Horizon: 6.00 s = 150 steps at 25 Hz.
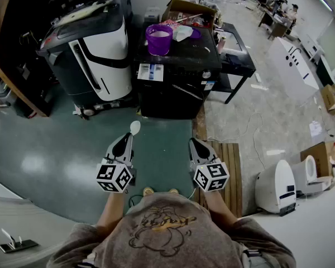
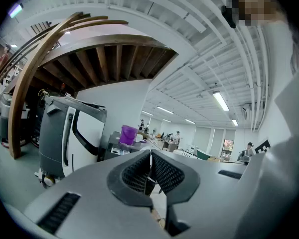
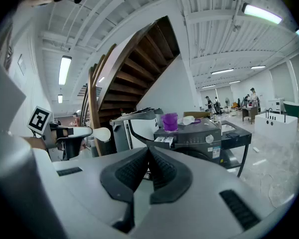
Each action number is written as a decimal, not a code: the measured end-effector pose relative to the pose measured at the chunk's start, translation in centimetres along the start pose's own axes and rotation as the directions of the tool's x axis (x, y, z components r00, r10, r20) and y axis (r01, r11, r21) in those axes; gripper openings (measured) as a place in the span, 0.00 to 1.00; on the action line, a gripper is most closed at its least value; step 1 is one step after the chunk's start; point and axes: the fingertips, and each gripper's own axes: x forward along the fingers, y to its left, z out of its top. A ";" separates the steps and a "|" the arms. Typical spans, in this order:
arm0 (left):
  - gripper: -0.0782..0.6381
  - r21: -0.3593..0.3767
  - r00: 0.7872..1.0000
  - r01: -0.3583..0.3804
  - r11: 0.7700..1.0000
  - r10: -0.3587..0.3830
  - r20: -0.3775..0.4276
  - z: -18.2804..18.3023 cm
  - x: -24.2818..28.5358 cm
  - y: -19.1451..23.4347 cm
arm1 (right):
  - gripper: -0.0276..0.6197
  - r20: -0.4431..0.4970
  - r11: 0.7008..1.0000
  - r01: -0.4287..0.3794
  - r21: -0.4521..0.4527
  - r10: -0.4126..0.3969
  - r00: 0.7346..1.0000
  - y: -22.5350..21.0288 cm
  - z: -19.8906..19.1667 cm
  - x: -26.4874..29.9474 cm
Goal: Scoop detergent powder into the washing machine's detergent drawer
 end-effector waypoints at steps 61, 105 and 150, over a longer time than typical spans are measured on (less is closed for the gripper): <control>0.14 0.041 0.999 0.040 0.998 -0.040 0.001 7.2 29.9 9.1 | 0.03 0.035 1.000 -0.026 0.016 0.026 0.999 -14.4 10.3 26.6; 0.14 0.049 0.992 0.109 0.993 -0.112 0.050 14.1 53.1 18.3 | 0.03 0.051 0.999 0.031 0.034 -0.033 0.998 -24.6 17.3 47.2; 0.14 0.143 0.912 0.353 0.925 -0.306 -0.275 14.6 64.8 19.7 | 0.03 -0.006 0.996 -0.073 0.041 0.073 0.997 -28.7 18.2 55.5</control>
